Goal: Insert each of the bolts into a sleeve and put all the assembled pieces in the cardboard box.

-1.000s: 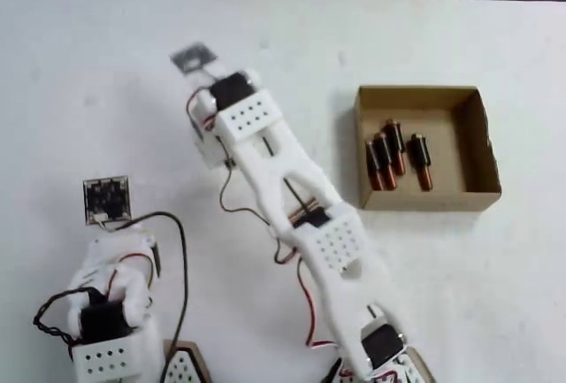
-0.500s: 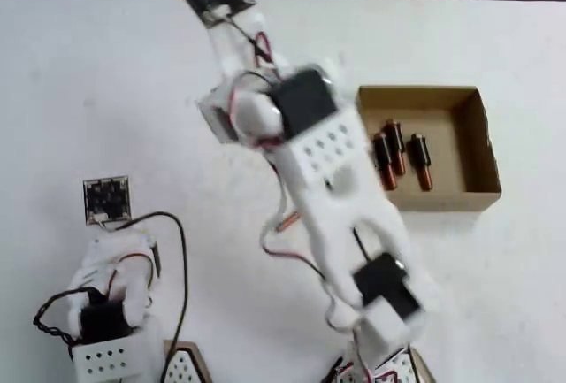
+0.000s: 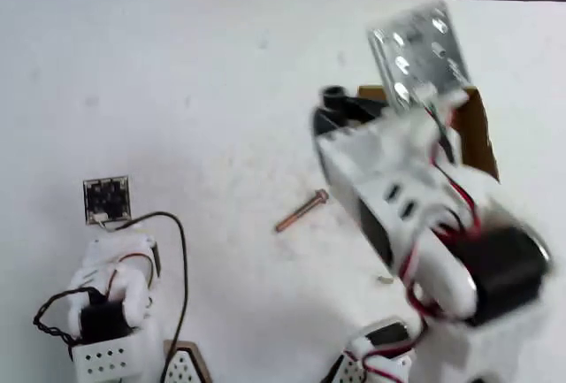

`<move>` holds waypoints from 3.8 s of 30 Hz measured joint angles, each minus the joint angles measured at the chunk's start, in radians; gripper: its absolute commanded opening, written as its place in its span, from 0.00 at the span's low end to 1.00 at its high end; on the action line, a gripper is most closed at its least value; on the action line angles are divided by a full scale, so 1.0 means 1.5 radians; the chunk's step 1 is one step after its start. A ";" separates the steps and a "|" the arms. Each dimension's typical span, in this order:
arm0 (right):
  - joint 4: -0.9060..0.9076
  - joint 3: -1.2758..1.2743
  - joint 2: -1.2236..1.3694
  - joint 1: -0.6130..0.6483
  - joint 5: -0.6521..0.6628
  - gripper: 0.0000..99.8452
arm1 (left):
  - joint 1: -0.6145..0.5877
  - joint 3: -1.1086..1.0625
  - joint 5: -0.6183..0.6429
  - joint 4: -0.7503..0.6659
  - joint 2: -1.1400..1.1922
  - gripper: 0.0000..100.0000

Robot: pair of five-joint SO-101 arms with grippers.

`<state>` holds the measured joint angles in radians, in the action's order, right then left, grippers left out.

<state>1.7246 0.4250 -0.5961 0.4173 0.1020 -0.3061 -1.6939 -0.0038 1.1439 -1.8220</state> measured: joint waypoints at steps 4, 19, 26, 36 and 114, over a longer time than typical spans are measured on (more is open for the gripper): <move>0.000 -0.084 -0.095 -0.036 0.098 0.02 | 0.000 0.000 0.000 0.000 0.000 0.02; -0.184 -0.592 -0.441 -0.053 0.131 0.02 | 0.000 0.000 0.000 0.000 0.000 0.02; -0.283 -0.761 -0.552 -0.053 0.131 0.02 | 0.000 0.000 0.000 0.000 0.000 0.02; -0.493 -0.977 -0.609 -0.086 0.030 0.02 | 0.000 0.000 0.000 0.000 0.000 0.02; -0.856 -1.387 -0.796 -0.241 -0.051 0.02 | 0.367 0.715 -0.404 0.174 0.806 0.03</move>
<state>0.4404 -1.6556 -1.7898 0.0552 0.0253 0.2447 -0.6214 -0.6099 1.4047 -0.6130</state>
